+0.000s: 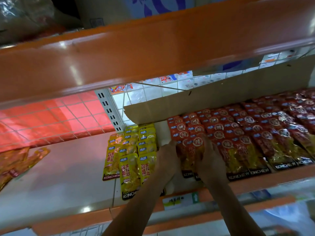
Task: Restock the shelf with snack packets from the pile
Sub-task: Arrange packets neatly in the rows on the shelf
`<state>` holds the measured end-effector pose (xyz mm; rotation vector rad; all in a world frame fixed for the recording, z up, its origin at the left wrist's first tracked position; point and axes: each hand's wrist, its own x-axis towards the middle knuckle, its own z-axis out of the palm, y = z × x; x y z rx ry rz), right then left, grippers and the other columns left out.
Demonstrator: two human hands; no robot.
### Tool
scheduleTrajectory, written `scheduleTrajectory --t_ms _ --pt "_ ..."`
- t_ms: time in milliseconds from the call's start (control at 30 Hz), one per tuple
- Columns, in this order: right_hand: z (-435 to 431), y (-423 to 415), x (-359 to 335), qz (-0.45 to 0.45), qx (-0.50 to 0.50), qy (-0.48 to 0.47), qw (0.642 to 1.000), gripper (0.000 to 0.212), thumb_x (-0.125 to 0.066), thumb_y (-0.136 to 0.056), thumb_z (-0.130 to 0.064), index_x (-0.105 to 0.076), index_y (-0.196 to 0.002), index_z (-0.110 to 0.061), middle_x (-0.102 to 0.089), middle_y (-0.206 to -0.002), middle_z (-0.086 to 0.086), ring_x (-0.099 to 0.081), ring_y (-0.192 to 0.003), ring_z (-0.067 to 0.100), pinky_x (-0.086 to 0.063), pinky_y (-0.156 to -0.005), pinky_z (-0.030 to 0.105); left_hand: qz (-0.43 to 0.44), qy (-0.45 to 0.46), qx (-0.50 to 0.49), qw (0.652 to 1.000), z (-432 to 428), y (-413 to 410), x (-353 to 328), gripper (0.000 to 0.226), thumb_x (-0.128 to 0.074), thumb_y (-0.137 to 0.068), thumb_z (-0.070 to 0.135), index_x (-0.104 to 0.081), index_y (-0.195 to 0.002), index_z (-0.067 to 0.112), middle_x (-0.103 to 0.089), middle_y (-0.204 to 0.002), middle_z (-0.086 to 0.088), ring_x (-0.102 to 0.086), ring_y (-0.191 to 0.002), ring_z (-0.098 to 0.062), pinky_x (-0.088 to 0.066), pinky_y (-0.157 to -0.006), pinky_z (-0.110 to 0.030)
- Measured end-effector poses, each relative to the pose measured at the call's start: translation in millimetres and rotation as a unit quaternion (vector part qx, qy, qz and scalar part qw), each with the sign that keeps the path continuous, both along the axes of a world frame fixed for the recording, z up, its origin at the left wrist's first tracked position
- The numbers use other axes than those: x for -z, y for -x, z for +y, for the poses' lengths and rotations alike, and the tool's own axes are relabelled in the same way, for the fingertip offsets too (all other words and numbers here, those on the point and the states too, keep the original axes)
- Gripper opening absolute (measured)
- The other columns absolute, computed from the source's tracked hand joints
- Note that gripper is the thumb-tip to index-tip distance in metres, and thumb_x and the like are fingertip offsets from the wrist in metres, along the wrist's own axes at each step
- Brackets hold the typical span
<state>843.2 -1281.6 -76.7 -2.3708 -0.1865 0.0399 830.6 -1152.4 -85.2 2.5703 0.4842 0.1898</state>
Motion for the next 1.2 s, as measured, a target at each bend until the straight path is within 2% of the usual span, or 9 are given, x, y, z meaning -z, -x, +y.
scheduleTrajectory --t_ms 200,267,400,567,733,833,967,1100,1200 --pt "2.3 9.8 15.2 -0.074 -0.005 0.111 0.991 0.054 -0.046 -0.094 -0.022 -0.031 -0.145 -0.011 -0.049 -0.132 0.01 -0.044 -0.118 0.027 -0.032 -0.099 0.034 -0.01 0.025 -0.022 0.999 -0.6 0.2 3.7 0.021 -0.062 -0.09 0.017 -0.061 -0.111 0.018 -0.067 -0.108 -0.001 -0.064 -0.092 -0.014 -0.043 -0.068 -0.017" --pt "3.3 13.1 17.0 -0.077 0.002 0.115 0.99 0.053 -0.05 -0.092 -0.022 -0.038 -0.141 -0.01 -0.048 -0.13 0.013 -0.043 -0.115 0.029 -0.034 -0.097 0.036 -0.011 0.033 -0.022 0.999 -1.0 0.5 2.9 0.022 -0.061 -0.09 0.015 -0.062 -0.112 0.019 -0.068 -0.109 0.0 -0.063 -0.09 -0.011 -0.04 -0.066 -0.013" --pt "4.8 18.3 18.1 -0.088 0.001 0.109 0.99 0.043 -0.057 -0.086 -0.017 -0.053 -0.127 -0.005 -0.048 -0.128 0.02 -0.043 -0.113 0.037 -0.038 -0.093 0.043 -0.006 0.025 -0.023 0.999 -1.4 1.9 -0.3 0.022 -0.058 -0.091 0.012 -0.063 -0.112 0.017 -0.067 -0.112 -0.001 -0.063 -0.097 -0.016 -0.039 -0.07 -0.017" --pt "4.3 17.5 18.5 -0.096 -0.015 0.118 0.988 0.043 -0.06 -0.084 -0.018 -0.055 -0.126 -0.007 -0.051 -0.125 0.016 -0.042 -0.114 0.034 -0.036 -0.095 0.042 -0.008 0.01 -0.012 1.0 -2.9 5.5 -5.0 0.024 -0.056 -0.092 0.011 -0.062 -0.115 0.016 -0.067 -0.113 -0.003 -0.064 -0.099 -0.018 -0.041 -0.072 -0.019" --pt "16.5 19.4 14.1 -0.142 -0.016 0.06 0.988 0.041 -0.069 -0.081 -0.021 -0.061 -0.118 -0.006 -0.057 -0.12 0.017 -0.047 -0.114 0.037 -0.039 -0.095 0.044 -0.038 -0.035 0.0 0.999 1.3 17.3 -14.2 0.024 -0.053 -0.092 0.014 -0.061 -0.114 0.017 -0.066 -0.107 -0.006 -0.064 -0.096 -0.023 -0.053 -0.079 -0.033" --pt "32.9 21.5 11.1 -0.159 -0.034 0.048 0.986 0.039 -0.069 -0.081 -0.016 -0.061 -0.117 -0.003 -0.059 -0.117 0.016 -0.051 -0.109 0.036 -0.042 -0.091 0.042 -0.073 -0.054 0.0 0.996 11.4 27.0 -20.5 0.024 -0.054 -0.09 0.018 -0.061 -0.113 0.019 -0.065 -0.106 -0.005 -0.061 -0.099 -0.024 -0.048 -0.076 -0.031" --pt "63.3 27.5 7.5 -0.159 -0.101 0.072 0.979 0.037 -0.064 -0.08 -0.011 -0.061 -0.117 -0.006 -0.056 -0.124 0.014 -0.05 -0.113 0.034 -0.038 -0.093 0.039 -0.07 -0.091 -0.035 0.993 38.3 44.1 -24.8 0.035 -0.053 -0.091 0.015 -0.056 -0.125 0.024 -0.059 -0.12 -0.002 -0.05 -0.116 -0.022 -0.046 -0.081 -0.034" --pt "106.0 45.2 2.4 -0.172 -0.133 0.001 0.976 0.035 -0.07 -0.069 0.002 -0.068 -0.104 -0.001 -0.061 -0.115 0.02 -0.053 -0.107 0.042 -0.045 -0.092 0.046 -0.1 -0.103 -0.06 0.988 73.3 66.7 -31.5 0.034 -0.056 -0.088 0.015 -0.06 -0.122 0.017 -0.061 -0.118 -0.007 -0.05 -0.116 -0.029 -0.045 -0.086 -0.038" --pt "144.5 60.7 -0.7 -0.186 -0.166 -0.005 0.968 0.038 -0.071 -0.066 0.002 -0.068 -0.103 -0.001 -0.062 -0.112 0.02 -0.054 -0.105 0.042 -0.045 -0.093 0.044 -0.105 -0.123 -0.075 0.984 108.3 86.6 -33.7 0.033 -0.056 -0.088 0.02 -0.061 -0.12 0.016 -0.062 -0.119 -0.006 -0.049 -0.116 -0.03 -0.043 -0.092 -0.04"
